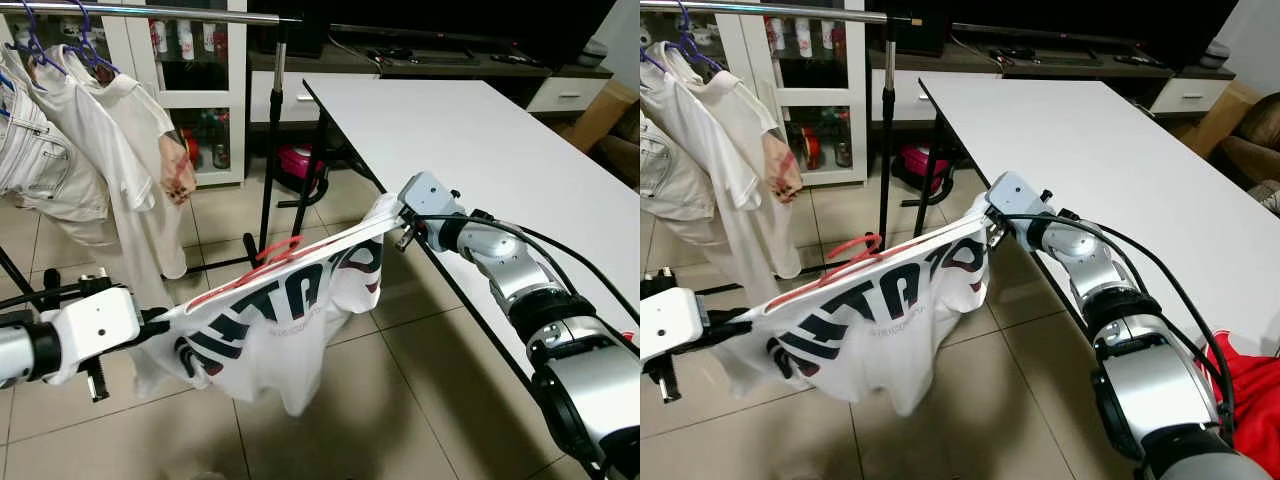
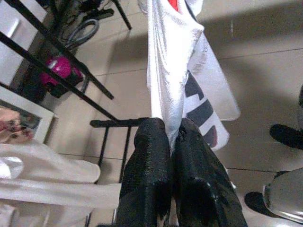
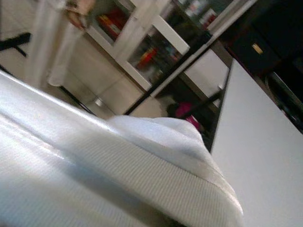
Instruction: Hang hanger
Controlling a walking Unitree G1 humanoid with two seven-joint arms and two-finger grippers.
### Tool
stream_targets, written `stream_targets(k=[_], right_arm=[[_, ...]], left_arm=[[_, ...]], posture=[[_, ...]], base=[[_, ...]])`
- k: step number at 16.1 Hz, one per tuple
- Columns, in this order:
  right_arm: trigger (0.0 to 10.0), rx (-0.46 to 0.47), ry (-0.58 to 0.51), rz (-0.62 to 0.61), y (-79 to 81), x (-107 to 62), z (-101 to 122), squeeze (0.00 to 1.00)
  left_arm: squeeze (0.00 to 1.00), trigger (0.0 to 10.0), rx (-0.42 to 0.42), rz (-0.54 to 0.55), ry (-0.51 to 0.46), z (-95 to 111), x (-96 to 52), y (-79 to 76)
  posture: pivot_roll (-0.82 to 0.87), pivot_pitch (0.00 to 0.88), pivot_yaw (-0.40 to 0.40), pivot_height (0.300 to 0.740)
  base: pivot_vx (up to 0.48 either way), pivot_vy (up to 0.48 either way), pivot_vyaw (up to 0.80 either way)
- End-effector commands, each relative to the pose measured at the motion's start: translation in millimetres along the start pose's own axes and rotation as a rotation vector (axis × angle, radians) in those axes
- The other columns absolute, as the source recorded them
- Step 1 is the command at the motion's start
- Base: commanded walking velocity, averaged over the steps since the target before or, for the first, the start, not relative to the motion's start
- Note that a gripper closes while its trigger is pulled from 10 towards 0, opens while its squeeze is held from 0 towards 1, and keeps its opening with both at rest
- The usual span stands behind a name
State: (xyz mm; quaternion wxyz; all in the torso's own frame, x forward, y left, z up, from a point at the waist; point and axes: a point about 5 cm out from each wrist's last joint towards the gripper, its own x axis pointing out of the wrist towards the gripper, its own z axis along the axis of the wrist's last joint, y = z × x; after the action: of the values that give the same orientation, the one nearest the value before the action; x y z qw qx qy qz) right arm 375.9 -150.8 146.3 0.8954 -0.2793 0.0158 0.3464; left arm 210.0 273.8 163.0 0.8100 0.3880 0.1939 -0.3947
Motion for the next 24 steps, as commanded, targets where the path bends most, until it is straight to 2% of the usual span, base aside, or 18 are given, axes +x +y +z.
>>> stream_targets(k=[1,5,6,7,8,9,12,13,19,24], right_arm=[[0.0,0.033,-0.002,-0.066,-16.1,-13.9,-5.6,0.0],[0.0,-0.098,-0.003,0.086,1.7,-3.5,5.2,0.0],[0.0,-0.108,0.0,0.103,3.6,-2.8,5.7,0.0],[2.0,-0.121,0.031,0.136,9.1,-1.3,3.8,0.0],[7.7,-0.13,0.061,0.154,14.6,0.7,1.0,0.0],[10.0,-0.126,0.075,0.155,16.9,1.8,-0.2,0.0],[10.0,-0.081,0.151,0.086,16.6,5.8,-6.8,0.0],[10.0,-0.069,0.168,0.064,15.0,5.6,-8.8,1.0],[10.0,-0.06,0.145,0.002,8.8,8.1,0.4,1.0],[10.0,-0.068,0.105,0.016,10.1,11.2,12.1,1.0]], left_arm=[[0.0,0.0,-0.025,-0.022,0.075,-12.9,-0.1,-0.9],[0.0,0.0,-0.002,-0.053,0.084,-11.6,9.2,8.9],[0.0,0.0,0.001,-0.053,0.086,-11.6,10.3,10.2],[0.0,0.0,0.014,-0.051,0.078,-8.8,14.8,13.5],[0.0,0.0,0.019,-0.063,0.05,-3.8,20.1,13.6],[0.0,0.0,0.022,-0.069,0.041,-2.4,23.2,13.4],[0.0,0.0,0.028,-0.072,0.005,3.4,32.8,12.4],[0.0,0.0,0.027,-0.072,-0.002,4.4,33.5,12.4],[0.0,0.0,0.023,-0.049,0.01,3.5,36.3,13.4],[0.0,0.0,0.019,0.012,0.046,0.0,38.5,20.4]], posture=[[0.06,0.0,-0.153,0.74],[0.07,0.0,-0.151,0.74],[0.07,0.0,-0.151,0.74],[0.06,0.0,-0.148,0.74],[0.06,0.0,-0.141,0.74],[0.06,0.0,-0.138,0.74],[0.06,0.0,-0.137,0.74],[0.06,0.0,-0.139,0.74],[0.06,0.0,-0.149,0.74],[0.06,0.0,-0.157,0.74]], base=[[0.0,0.0,0.0],[0.0,0.0,0.0],[0.0,0.0,0.0],[0.0,0.0,0.0],[0.0,0.0,0.0],[0.0,0.0,0.0],[0.0,0.0,0.0],[0.0,0.0,0.0],[0.0,0.0,0.0],[0.0,0.0,0.0]])
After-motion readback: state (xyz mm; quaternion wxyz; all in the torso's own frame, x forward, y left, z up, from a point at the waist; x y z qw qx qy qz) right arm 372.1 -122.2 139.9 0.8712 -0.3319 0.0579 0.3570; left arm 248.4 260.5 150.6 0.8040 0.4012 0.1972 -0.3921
